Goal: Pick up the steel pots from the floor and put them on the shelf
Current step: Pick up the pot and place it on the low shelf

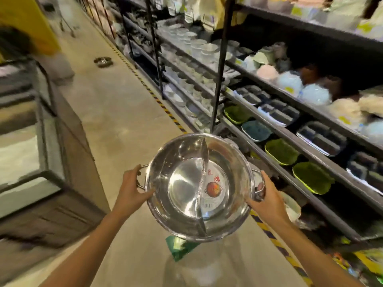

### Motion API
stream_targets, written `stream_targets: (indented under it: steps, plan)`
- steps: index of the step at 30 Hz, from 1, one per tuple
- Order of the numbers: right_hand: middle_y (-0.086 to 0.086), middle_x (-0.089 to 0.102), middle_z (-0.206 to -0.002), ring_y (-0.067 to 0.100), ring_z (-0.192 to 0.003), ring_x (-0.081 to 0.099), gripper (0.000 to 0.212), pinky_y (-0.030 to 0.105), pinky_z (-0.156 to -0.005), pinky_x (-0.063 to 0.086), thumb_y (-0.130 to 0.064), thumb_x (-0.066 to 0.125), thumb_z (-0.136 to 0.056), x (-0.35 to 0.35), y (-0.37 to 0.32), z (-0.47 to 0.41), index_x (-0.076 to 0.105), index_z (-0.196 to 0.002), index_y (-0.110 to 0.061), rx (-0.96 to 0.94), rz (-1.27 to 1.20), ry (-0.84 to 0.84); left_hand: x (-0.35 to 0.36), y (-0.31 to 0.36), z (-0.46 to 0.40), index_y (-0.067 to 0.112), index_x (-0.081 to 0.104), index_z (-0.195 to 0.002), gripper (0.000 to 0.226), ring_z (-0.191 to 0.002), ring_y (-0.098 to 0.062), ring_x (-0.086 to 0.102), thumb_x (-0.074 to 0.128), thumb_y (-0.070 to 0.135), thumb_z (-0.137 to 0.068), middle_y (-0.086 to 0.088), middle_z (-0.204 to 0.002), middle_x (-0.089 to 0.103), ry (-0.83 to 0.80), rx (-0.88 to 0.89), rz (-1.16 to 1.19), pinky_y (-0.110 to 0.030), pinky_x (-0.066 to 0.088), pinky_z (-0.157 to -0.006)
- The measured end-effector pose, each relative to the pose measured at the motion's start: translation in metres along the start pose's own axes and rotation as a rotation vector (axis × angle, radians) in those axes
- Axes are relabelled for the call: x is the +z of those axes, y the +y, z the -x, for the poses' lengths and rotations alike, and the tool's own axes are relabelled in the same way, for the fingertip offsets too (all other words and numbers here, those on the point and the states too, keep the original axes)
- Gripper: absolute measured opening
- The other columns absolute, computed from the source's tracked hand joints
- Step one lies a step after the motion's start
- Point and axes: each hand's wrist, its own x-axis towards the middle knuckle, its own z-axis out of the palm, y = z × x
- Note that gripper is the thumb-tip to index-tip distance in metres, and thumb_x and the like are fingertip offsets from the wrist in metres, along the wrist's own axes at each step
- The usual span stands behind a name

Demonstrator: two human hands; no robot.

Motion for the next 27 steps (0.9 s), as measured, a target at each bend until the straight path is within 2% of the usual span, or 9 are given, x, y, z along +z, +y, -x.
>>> stream_targets:
  steps: [2, 6, 10, 13, 16, 19, 22, 24, 27]
  plan:
    - [-0.006, 0.044, -0.153, 0.011, -0.120, 0.053, 0.108, 0.030, -0.093, 0.048, -0.052, 0.086, -0.069, 0.021, -0.011, -0.030, 0.022, -0.155, -0.040, -0.023, 0.007, -0.028, -0.008, -0.018, -0.016, 0.027, 0.035, -0.144, 0.093, -0.090, -0.004, 0.047, 0.085, 0.043, -0.067, 0.002, -0.118, 0.042, 0.024, -0.026, 0.004, -0.007, 0.041, -0.070]
    - [-0.005, 0.042, -0.154, 0.005, -0.115, 0.047, 0.109, 0.029, -0.092, 0.044, -0.054, 0.085, -0.070, 0.063, -0.031, -0.103, 0.020, -0.157, -0.039, -0.064, 0.009, -0.101, -0.016, -0.047, -0.057, 0.033, 0.034, -0.143, 0.092, -0.097, 0.002, 0.048, 0.083, 0.050, -0.067, 0.004, -0.118, 0.042, 0.044, -0.097, 0.005, -0.005, 0.041, -0.068]
    - [-0.005, 0.053, -0.131, 0.012, -0.110, 0.057, 0.109, 0.023, -0.083, 0.046, -0.062, 0.080, -0.069, 0.107, -0.055, -0.197, 0.018, -0.157, -0.042, -0.133, -0.013, -0.175, -0.023, -0.074, -0.117, 0.037, 0.033, -0.142, 0.094, -0.102, 0.008, 0.046, 0.083, 0.054, -0.064, 0.004, -0.121, 0.042, 0.069, -0.169, 0.026, -0.004, 0.042, -0.069]
    - [-0.011, 0.057, -0.114, 0.001, -0.093, 0.059, 0.109, 0.013, -0.070, 0.046, -0.074, 0.073, -0.066, 0.142, -0.078, -0.274, 0.010, -0.153, -0.057, -0.185, -0.040, -0.222, -0.031, -0.090, -0.172, 0.029, 0.031, -0.148, 0.110, -0.097, -0.001, 0.051, 0.079, 0.067, -0.057, 0.004, -0.123, 0.042, 0.093, -0.267, 0.008, -0.011, 0.044, -0.071]
    - [-0.014, 0.054, -0.117, 0.000, -0.096, 0.054, 0.106, 0.026, -0.080, 0.052, -0.078, 0.072, -0.063, 0.176, -0.118, -0.353, 0.007, -0.147, -0.066, -0.255, -0.037, -0.285, -0.050, -0.103, -0.231, 0.024, 0.028, -0.151, 0.119, -0.092, -0.007, 0.052, 0.078, 0.068, -0.053, -0.001, -0.124, 0.041, 0.142, -0.336, -0.039, -0.023, 0.049, -0.077]
    - [-0.009, 0.056, -0.110, 0.000, -0.088, 0.053, 0.110, 0.038, -0.083, 0.057, -0.079, 0.069, -0.064, 0.205, -0.163, -0.426, 0.012, -0.154, -0.052, -0.327, -0.005, -0.325, -0.068, -0.116, -0.283, 0.021, 0.028, -0.151, 0.118, -0.104, -0.010, 0.049, 0.080, 0.064, -0.054, -0.004, -0.129, 0.041, 0.220, -0.381, -0.062, -0.032, 0.052, -0.087]
    - [0.004, 0.058, -0.118, 0.011, -0.091, 0.057, 0.113, 0.043, -0.083, 0.059, -0.079, 0.071, -0.065, 0.238, -0.208, -0.490, 0.015, -0.156, -0.043, -0.357, -0.005, -0.403, -0.084, -0.134, -0.327, 0.023, 0.029, -0.149, 0.115, -0.099, -0.006, 0.049, 0.075, 0.069, -0.053, 0.000, -0.126, 0.038, 0.264, -0.409, -0.073, -0.022, 0.049, -0.081]
    - [-0.001, 0.061, -0.115, 0.012, -0.089, 0.063, 0.113, 0.036, -0.076, 0.060, -0.079, 0.073, -0.063, 0.266, -0.235, -0.528, 0.018, -0.155, -0.044, -0.382, -0.021, -0.465, -0.092, -0.152, -0.354, 0.023, 0.029, -0.149, 0.118, -0.095, 0.000, 0.047, 0.070, 0.076, -0.051, 0.002, -0.124, 0.037, 0.306, -0.420, -0.079, -0.015, 0.044, -0.078]
    - [-0.013, 0.049, -0.111, 0.003, -0.087, 0.054, 0.117, 0.014, -0.070, 0.046, -0.078, 0.074, -0.063, 0.316, -0.277, -0.584, 0.014, -0.157, -0.042, -0.427, -0.016, -0.496, -0.104, -0.194, -0.400, 0.019, 0.027, -0.150, 0.122, -0.105, -0.005, 0.043, 0.068, 0.078, -0.051, -0.003, -0.128, 0.038, 0.337, -0.472, -0.053, -0.025, 0.046, -0.088]
